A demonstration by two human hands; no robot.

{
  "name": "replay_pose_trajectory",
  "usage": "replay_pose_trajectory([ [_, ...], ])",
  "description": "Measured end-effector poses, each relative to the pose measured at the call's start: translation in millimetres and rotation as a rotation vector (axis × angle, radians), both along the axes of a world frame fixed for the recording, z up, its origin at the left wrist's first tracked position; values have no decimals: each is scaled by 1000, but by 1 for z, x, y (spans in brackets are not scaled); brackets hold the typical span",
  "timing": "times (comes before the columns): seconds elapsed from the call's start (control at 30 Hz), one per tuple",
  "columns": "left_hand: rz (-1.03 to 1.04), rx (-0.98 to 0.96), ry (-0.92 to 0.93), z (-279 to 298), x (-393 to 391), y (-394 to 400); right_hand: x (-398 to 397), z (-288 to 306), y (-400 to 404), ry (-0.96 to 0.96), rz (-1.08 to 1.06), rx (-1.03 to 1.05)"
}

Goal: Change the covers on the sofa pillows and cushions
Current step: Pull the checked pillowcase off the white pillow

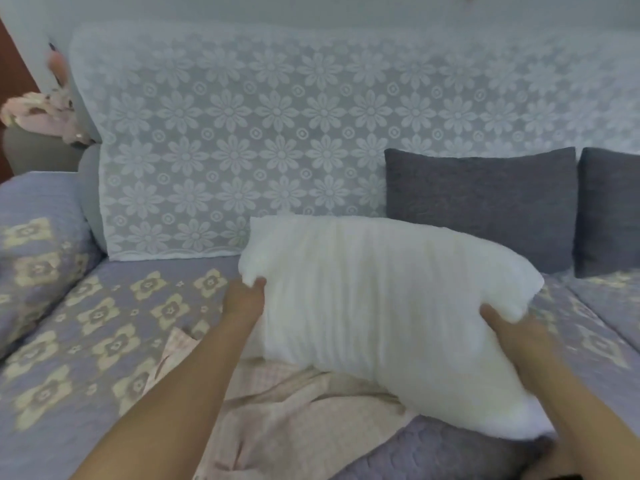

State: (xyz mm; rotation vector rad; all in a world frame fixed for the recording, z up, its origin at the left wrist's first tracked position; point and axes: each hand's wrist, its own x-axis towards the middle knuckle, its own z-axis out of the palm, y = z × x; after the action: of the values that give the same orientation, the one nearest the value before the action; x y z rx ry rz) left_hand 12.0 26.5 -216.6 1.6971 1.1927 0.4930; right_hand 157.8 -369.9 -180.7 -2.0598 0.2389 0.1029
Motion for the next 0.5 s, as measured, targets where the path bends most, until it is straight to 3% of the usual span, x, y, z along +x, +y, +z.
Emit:
replay_pose_trajectory([
  [0.13, 191, 198, -210, 80, -21, 37, -16, 68, 61, -242, 23, 278],
  [0.27, 275, 348, -119, 145, -93, 119, -10, 116, 118, -262, 174, 450],
  [0.33, 226, 314, 45, 160, -118, 143, 12, 119, 152, -200, 223, 363],
  [0.4, 86, 228, 179, 156, -127, 137, 40, 104, 181, -75, 288, 145],
  [0.5, -176, 375, 227, 113, -129, 87, 58, 59, 186, 73, 420, -208],
])
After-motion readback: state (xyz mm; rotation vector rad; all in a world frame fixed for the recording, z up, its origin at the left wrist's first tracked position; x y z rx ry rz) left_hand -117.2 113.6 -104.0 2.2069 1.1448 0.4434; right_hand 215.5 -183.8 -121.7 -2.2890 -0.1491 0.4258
